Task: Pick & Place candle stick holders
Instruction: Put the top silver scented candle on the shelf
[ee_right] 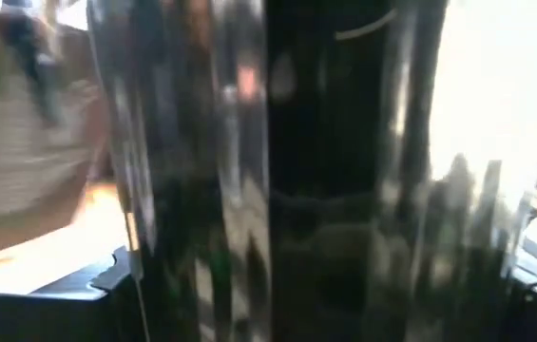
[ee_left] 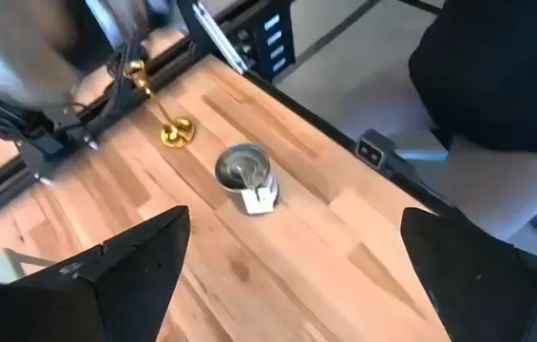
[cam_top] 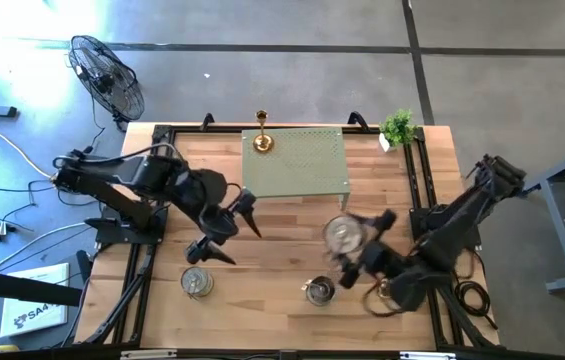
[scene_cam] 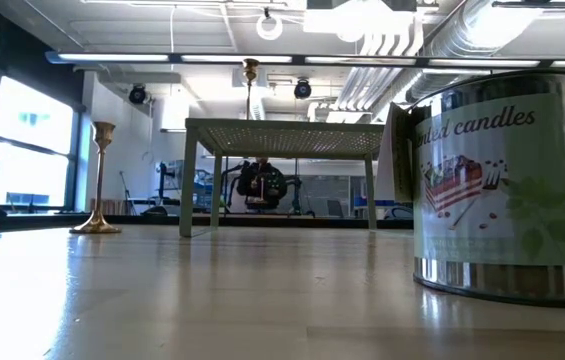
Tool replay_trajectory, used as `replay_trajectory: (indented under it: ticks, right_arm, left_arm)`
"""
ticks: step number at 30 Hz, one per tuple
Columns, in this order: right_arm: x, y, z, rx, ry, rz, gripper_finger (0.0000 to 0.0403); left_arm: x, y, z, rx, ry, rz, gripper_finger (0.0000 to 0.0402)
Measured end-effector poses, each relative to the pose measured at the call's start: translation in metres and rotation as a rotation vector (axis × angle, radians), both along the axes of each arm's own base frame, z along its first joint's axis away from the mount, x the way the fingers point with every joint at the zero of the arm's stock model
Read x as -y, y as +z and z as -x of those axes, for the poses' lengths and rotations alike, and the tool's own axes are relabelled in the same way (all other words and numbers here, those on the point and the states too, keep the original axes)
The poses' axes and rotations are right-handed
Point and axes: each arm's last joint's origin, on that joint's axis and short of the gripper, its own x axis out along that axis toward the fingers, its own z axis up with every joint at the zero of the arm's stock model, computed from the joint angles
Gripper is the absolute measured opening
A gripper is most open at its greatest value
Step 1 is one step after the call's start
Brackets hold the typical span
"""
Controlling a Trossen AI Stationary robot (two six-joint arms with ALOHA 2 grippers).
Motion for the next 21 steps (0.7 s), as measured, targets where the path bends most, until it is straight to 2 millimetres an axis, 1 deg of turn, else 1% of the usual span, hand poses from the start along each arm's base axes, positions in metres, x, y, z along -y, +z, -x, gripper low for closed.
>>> replay_trajectory:
  ticks: [3,6,8,10,13,17,19,21]
  right_arm:
    - [0.008,0.02,0.02,0.052,-0.038,0.001,0.0341]
    - [0.021,0.038,0.035,0.087,-0.059,-0.018,0.0341]
    - [0.03,0.048,0.043,0.1,-0.066,-0.026,0.0341]
    - [0.04,0.055,0.049,0.109,-0.078,-0.033,0.0341]
    - [0.059,0.067,0.056,0.13,-0.107,-0.055,0.0341]
    - [0.082,0.074,0.055,0.12,-0.071,-0.078,0.0341]
    - [0.093,0.073,0.05,0.1,-0.03,-0.09,0.0341]
    - [0.105,0.073,0.044,0.08,0.0,-0.101,0.0341]
  left_arm:
    - [-0.001,-0.018,-0.004,-0.014,-0.001,-0.02,0.0376]
    - [-0.007,-0.038,-0.011,-0.022,-0.024,-0.006,0.0376]
    - [-0.017,-0.054,-0.011,-0.052,-0.035,0.024,0.0376]
    - [-0.03,-0.066,-0.012,-0.022,-0.04,0.072,0.0376]
    - [-0.051,-0.09,-0.01,-0.011,-0.055,0.162,0.0376]
    - [-0.077,-0.117,-0.004,0.034,-0.041,0.263,0.0376]
    - [-0.088,-0.131,0.001,0.042,-0.025,0.301,0.0376]
    - [-0.094,-0.141,0.004,0.062,-0.016,0.325,0.0376]
